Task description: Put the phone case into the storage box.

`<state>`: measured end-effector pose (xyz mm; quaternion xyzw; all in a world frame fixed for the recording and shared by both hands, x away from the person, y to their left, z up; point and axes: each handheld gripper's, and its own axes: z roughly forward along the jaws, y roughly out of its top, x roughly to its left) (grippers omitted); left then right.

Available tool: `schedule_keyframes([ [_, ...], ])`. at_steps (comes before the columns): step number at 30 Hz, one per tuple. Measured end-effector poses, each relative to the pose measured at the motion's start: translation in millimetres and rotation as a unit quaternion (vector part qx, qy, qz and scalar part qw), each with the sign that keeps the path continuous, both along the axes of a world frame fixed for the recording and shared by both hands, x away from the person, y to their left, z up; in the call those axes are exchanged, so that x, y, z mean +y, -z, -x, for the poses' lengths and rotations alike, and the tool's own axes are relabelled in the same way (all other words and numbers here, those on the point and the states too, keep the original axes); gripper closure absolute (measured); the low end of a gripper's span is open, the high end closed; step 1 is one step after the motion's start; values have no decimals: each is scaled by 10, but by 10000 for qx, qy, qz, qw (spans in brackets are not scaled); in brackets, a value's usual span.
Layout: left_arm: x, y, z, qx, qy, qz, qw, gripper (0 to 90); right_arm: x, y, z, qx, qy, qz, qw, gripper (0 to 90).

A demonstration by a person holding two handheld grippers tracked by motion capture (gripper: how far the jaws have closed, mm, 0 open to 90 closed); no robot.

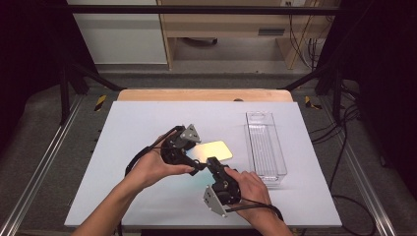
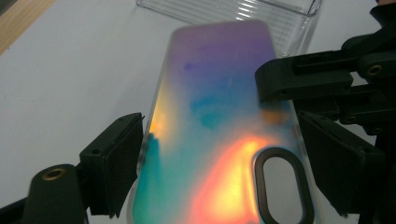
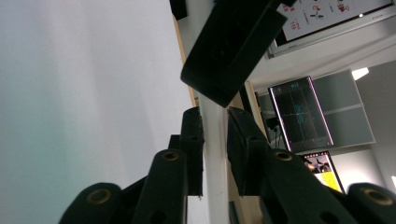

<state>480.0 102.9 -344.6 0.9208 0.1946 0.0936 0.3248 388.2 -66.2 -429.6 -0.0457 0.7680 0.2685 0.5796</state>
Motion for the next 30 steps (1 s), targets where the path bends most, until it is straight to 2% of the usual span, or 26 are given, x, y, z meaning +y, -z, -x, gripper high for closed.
schedule_keyframes([
  [11,38,16,-20,199,-13,186,9996,165,-10,-16,16,37,-33,-77,10000,810],
  [14,34,21,-18,195,-9,192,9996,164,-21,-25,12,22,-63,-22,10000,810],
  [22,33,25,-23,217,-18,235,9995,163,-30,-18,18,78,-29,-119,9999,812],
  [26,30,29,-25,192,-14,251,9995,162,-38,-29,10,59,-42,-85,9999,812],
  [28,31,28,-24,173,3,279,9995,162,-40,-32,10,80,-35,-100,9999,813],
  [30,32,14,-22,150,-3,413,9990,171,-40,-33,10,125,-51,-98,9999,815],
])
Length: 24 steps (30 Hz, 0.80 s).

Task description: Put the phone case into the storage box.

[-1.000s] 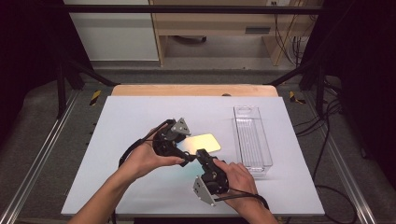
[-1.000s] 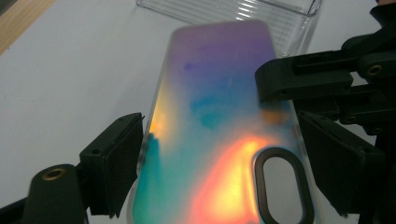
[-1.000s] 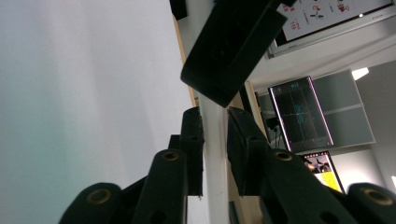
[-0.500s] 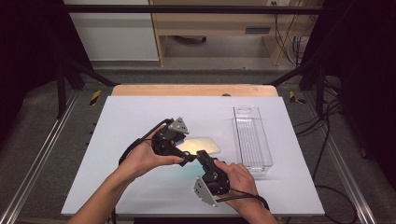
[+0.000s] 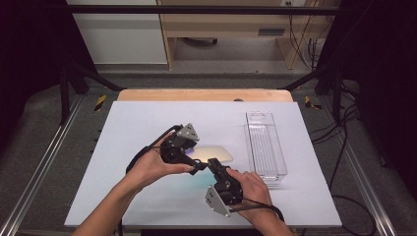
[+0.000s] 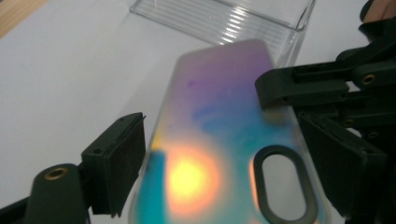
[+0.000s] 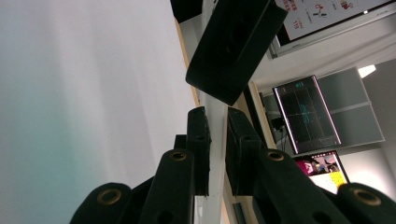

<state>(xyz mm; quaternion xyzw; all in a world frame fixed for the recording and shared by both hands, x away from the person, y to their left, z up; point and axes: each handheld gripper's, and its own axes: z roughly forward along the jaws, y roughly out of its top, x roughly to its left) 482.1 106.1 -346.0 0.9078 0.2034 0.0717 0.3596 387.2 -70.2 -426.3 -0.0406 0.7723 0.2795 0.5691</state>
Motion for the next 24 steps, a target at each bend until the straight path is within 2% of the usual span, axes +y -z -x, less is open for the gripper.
schedule_keyframes([
  [5,21,-51,-7,-53,-70,240,9997,153,25,26,8,-10,-75,85,9999,815],
  [10,95,-101,-16,-147,-190,437,9988,134,25,45,5,55,-27,37,10000,815],
  [16,207,-176,-36,-341,-423,826,9951,116,-1,37,-7,89,-14,-14,10000,815],
  [24,286,-217,-44,-502,-539,1057,9917,115,-39,24,-20,177,39,-100,9998,815],
])
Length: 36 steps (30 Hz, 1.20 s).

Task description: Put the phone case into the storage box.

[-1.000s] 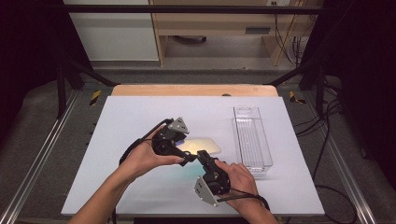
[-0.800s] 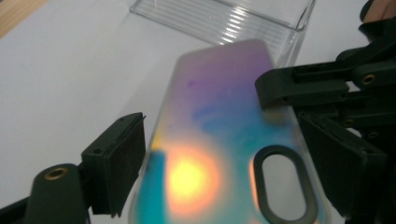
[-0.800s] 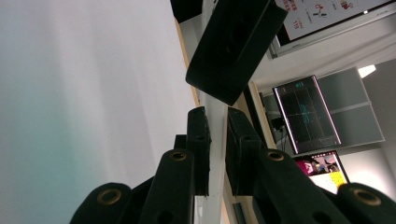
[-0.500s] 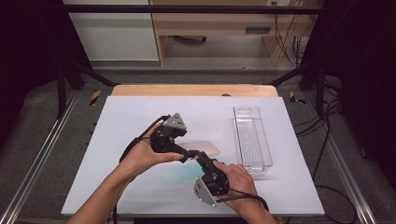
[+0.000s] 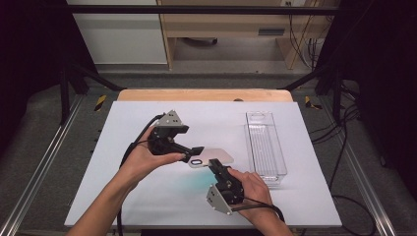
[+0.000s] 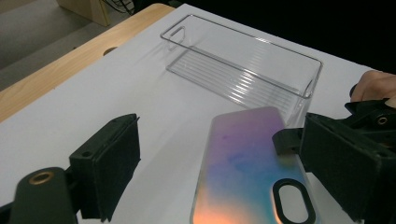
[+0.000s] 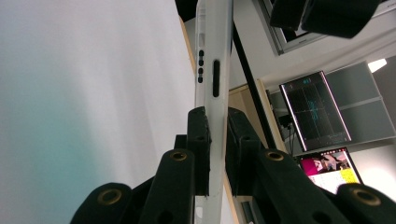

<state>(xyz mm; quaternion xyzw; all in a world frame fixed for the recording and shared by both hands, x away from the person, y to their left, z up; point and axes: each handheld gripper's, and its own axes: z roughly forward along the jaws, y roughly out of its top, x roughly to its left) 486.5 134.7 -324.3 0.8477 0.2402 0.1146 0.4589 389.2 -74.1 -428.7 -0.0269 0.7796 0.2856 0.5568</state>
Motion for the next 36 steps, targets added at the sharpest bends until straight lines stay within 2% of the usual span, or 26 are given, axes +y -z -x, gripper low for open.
schedule_keyframes([
  [7,40,-24,-2,-120,-49,121,9998,103,-52,-18,-25,74,31,-108,9999,815],
  [11,48,-25,3,-170,-47,122,9998,94,-88,-39,-43,87,28,-139,9999,815],
  [16,69,-32,7,-232,-93,179,9995,92,-143,-65,-67,196,57,-324,9993,815],
  [21,93,-36,3,-272,-138,217,9993,92,-219,-102,-100,438,107,-648,9969,815],
  [30,115,-30,5,-362,-208,303,9987,92,-348,-163,-171,835,107,-1264,9884,815],
  [36,135,-10,4,-381,-228,303,9986,93,-442,-198,-216,1128,130,-1692,9790,815],
])
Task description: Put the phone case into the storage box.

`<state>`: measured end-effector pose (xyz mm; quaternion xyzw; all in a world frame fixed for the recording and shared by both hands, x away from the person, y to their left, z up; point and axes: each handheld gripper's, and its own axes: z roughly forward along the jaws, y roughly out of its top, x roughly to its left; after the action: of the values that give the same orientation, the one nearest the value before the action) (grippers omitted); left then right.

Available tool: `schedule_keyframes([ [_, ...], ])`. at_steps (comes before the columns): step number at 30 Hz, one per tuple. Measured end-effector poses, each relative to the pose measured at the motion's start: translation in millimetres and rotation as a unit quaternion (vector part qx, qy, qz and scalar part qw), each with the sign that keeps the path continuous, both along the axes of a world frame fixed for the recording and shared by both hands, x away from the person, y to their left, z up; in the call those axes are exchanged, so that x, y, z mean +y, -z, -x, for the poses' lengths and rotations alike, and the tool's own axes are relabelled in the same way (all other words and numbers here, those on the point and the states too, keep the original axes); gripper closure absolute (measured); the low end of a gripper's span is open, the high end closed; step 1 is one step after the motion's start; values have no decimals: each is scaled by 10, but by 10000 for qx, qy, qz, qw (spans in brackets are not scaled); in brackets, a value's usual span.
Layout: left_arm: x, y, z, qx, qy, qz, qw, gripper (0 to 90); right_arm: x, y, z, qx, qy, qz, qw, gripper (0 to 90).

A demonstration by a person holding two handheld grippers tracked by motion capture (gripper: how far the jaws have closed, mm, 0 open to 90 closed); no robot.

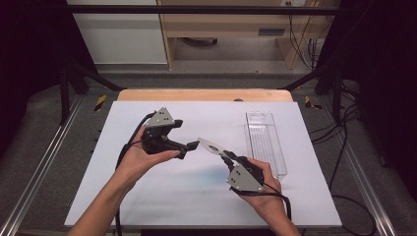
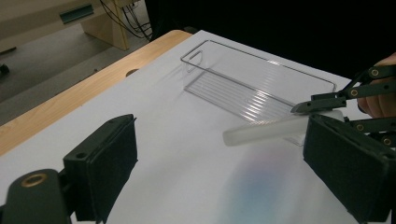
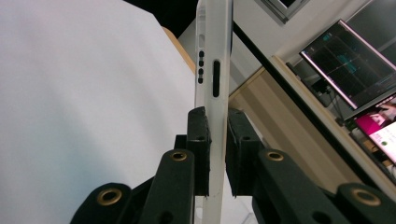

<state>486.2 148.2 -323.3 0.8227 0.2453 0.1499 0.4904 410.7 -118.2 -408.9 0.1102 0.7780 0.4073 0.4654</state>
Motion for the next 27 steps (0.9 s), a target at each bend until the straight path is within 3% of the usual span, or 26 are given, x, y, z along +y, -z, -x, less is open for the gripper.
schedule_keyframes([
  [9,6,38,2,-4,-33,26,10000,93,-125,-40,-62,433,-55,-647,9970,814],
  [15,8,59,6,-41,-28,22,10000,93,-196,-64,-97,689,-115,-1049,9920,814],
  [23,-9,95,13,-56,-11,54,10000,92,-266,-84,-132,887,-162,-1340,9869,814],
  [27,-7,102,19,-104,-38,109,9999,81,-306,-100,-151,1016,-198,-1548,9825,814],
])
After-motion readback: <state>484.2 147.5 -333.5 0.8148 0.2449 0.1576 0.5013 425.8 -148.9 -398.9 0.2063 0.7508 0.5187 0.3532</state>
